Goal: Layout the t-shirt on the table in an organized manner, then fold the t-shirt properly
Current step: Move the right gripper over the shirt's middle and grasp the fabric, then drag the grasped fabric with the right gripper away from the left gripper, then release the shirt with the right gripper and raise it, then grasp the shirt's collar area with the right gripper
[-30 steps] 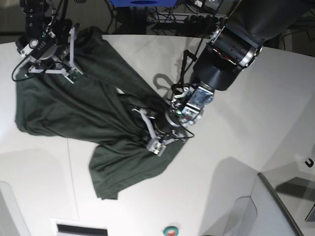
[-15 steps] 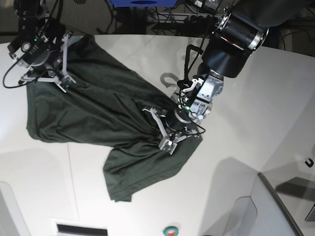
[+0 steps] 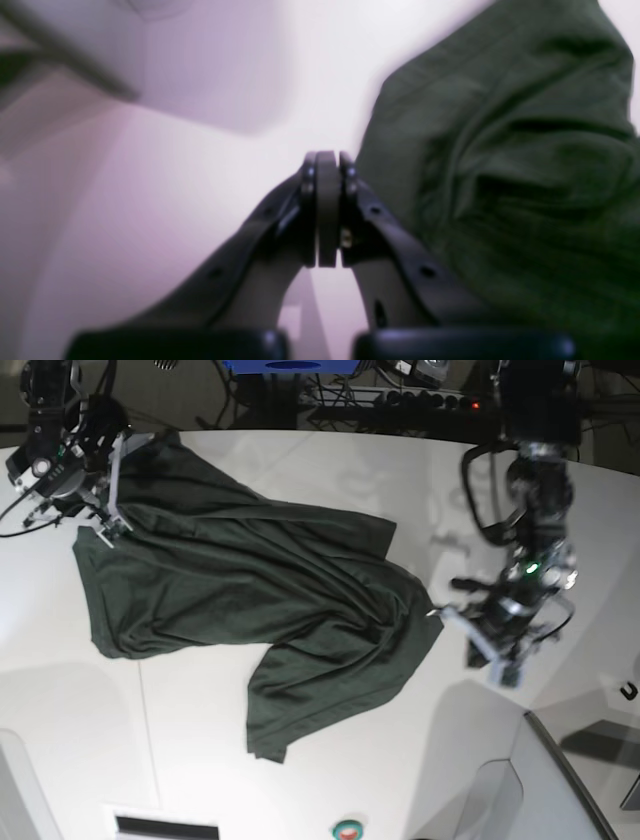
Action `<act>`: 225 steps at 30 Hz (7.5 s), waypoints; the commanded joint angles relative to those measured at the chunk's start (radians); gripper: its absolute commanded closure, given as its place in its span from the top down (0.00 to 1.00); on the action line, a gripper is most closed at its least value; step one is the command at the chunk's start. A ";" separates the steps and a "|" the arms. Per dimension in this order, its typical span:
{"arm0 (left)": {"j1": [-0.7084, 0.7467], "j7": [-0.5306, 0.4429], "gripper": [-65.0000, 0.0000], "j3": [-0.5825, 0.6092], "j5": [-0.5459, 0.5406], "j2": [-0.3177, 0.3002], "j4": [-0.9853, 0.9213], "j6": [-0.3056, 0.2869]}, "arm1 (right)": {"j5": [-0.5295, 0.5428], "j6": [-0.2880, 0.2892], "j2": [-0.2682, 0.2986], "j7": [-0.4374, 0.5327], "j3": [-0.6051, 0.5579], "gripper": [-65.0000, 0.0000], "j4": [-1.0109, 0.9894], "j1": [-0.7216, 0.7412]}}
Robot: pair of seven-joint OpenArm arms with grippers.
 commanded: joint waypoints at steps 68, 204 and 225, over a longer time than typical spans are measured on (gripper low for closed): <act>0.381 0.007 0.00 -0.840 0.003 0.008 0.067 -0.350 | -0.002 -0.215 -0.193 0.206 -0.744 0.01 -0.393 0.265; 0.356 0.006 0.11 -0.581 0.003 0.033 0.011 -0.347 | -0.241 -0.224 -0.083 0.409 -0.493 0.41 -0.322 0.175; 0.349 0.006 0.11 -0.581 0.003 0.030 0.009 -0.347 | -0.241 -0.002 -0.021 0.248 -0.455 0.01 -0.039 -0.034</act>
